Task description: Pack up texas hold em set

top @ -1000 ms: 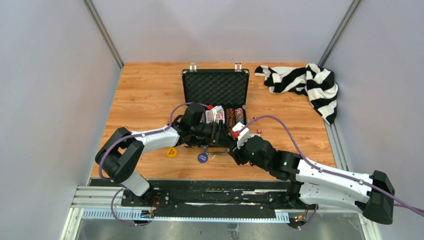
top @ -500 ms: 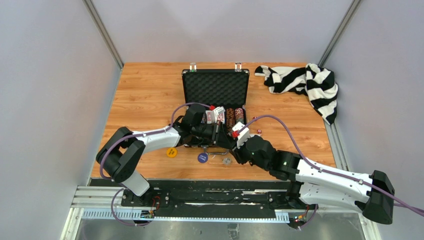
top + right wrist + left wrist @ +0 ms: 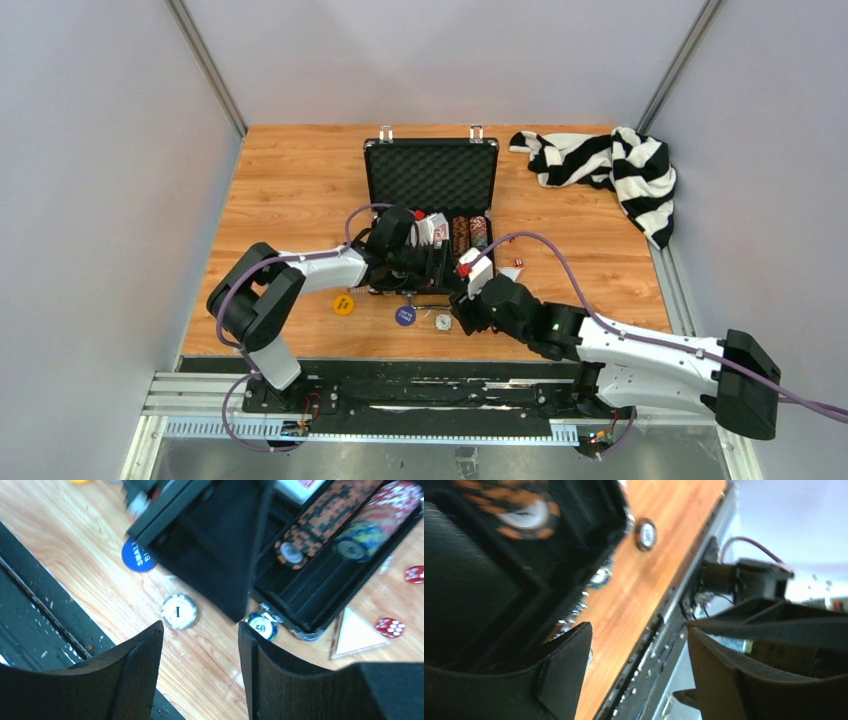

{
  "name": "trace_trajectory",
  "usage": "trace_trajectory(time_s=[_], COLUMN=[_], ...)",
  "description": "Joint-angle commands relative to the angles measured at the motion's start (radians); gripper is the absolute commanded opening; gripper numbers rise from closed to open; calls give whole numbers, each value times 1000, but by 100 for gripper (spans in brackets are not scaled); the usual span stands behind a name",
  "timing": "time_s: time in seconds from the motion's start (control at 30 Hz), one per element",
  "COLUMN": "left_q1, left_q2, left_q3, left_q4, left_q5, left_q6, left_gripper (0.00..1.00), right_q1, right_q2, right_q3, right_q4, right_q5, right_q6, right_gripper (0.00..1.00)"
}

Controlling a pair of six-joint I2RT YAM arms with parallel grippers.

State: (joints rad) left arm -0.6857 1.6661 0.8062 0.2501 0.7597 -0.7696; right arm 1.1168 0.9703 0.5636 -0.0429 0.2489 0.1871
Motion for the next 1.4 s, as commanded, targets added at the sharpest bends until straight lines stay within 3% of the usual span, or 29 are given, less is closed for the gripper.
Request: trace_trajectory(time_s=[0.0,0.2,0.63,1.03,1.2,1.37], left_q1=[64,205,212,211,212,212], left_q2=[-9,-63,-239,-232,-223,-218], left_q3=[107,48,1,-13,-17,-19], left_q4=[-226,-254,-341,-312,-299,-285], left_q5=[-203,-189,-334,-304,-287,-269], left_q6=[191,214,343,329,323,313], left_gripper=[81,93,97,93,93,93], right_q1=[46,65,66,64,64,64], right_q2=[69,209,428,522,517,482], right_q3=[-55,-41,-5,23,19,15], right_q4=[62,114,207,188,169,146], right_q5=[-31,-9,-23,4,-6,4], right_q6=[84,91,100,116,131,124], right_gripper=[58,62,73,61,46,44])
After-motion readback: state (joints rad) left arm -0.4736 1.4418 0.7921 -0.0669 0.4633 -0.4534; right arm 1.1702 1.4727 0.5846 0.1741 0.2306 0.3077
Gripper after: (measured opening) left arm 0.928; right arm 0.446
